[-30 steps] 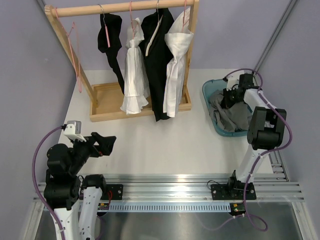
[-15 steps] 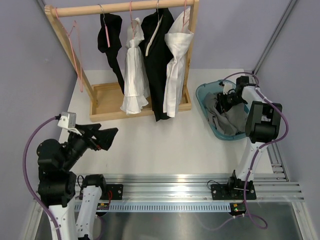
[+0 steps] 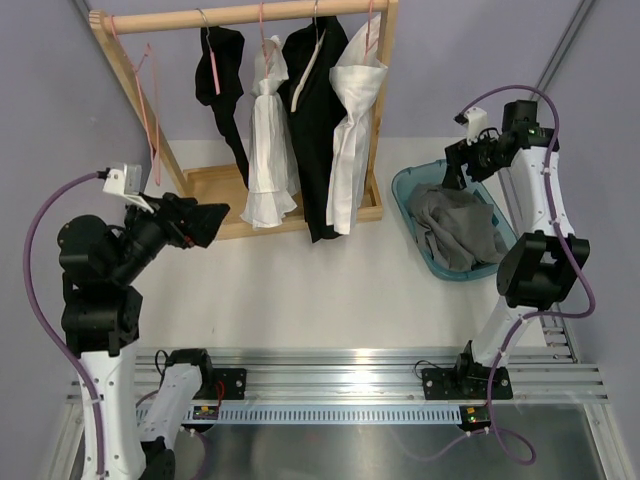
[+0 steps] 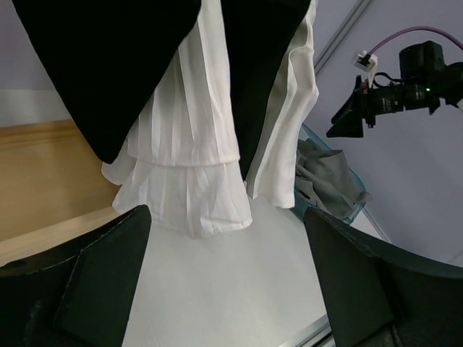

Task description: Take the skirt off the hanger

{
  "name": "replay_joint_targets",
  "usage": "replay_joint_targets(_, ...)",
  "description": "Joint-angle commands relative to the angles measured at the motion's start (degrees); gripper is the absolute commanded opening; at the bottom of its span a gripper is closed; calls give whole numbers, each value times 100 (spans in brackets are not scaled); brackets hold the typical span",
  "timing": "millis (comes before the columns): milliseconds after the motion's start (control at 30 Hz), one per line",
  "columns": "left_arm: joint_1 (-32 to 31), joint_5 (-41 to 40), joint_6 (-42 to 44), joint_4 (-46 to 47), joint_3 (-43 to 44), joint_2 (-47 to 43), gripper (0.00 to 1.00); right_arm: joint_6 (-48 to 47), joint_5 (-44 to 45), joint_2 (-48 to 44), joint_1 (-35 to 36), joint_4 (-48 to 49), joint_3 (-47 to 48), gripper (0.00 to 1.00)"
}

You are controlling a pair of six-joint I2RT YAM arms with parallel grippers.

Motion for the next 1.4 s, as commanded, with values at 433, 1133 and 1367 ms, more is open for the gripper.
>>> replay_joint_targets(433,-2068,-3185,13,-295,5047,3492,55,-88,-658,-1385,-21,-101,-895,100)
replay_joint_targets(1133,-2087,-5094,672,-164,6228,5532,38,228,-1045,-2089,-21,621,-2249,99)
replay_joint_targets(1367,-2069,-5139,813,-269,6053,5778,38,263,-1089,-2133,-21,656,-2293,99)
